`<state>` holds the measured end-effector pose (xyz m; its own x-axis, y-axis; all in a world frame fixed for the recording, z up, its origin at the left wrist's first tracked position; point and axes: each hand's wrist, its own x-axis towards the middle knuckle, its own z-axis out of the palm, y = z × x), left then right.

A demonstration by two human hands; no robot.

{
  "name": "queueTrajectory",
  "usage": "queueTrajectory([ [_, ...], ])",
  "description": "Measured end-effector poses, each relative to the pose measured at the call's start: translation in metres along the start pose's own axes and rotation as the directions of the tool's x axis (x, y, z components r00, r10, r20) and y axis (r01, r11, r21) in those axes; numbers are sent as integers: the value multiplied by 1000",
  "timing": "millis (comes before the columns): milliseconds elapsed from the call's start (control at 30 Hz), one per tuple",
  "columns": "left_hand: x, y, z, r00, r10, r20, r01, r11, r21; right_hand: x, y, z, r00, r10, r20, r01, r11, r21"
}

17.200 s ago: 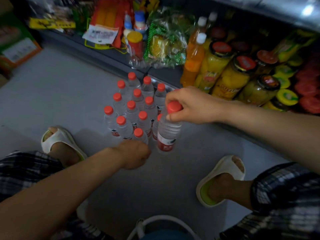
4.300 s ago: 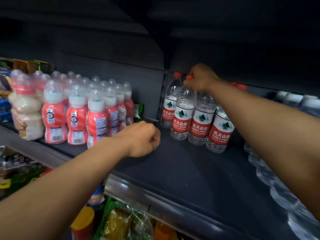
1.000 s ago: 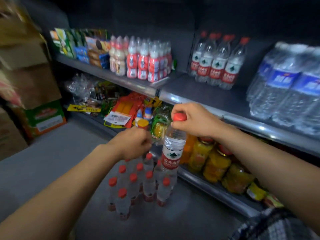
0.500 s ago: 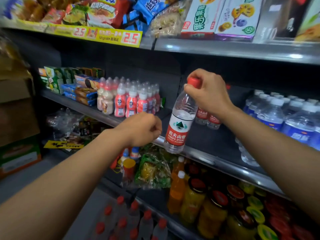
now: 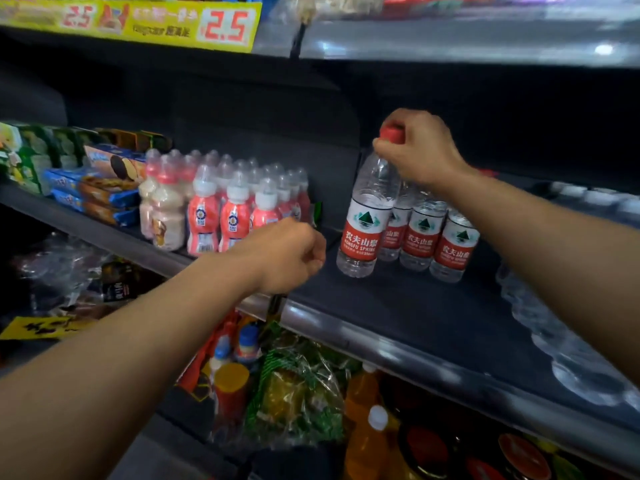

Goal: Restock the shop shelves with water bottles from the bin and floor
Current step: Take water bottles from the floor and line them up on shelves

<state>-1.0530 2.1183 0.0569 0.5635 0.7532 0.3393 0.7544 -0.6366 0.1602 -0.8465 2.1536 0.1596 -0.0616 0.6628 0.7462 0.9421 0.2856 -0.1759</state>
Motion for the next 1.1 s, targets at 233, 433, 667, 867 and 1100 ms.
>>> queueTrajectory([
  [233,47,-45,43,1000,12,4,-12,1000,-25,42,39,52,997,24,73,-22,999,-34],
  [433,67,-68,60,1000,19,0,-19,997,-76,68,54,84,987,54,152,-34,991,-131],
  [667,76,-82,72,999,37,8,-36,994,-99,92,72,99,971,146,187,-101,968,-228],
  [867,82,-79,77,998,52,22,-49,989,-136,102,78,106,961,200,193,-133,940,-313],
  [1100,80,-70,76,997,75,15,-72,989,-128,97,72,106,963,245,113,-190,914,-358],
])
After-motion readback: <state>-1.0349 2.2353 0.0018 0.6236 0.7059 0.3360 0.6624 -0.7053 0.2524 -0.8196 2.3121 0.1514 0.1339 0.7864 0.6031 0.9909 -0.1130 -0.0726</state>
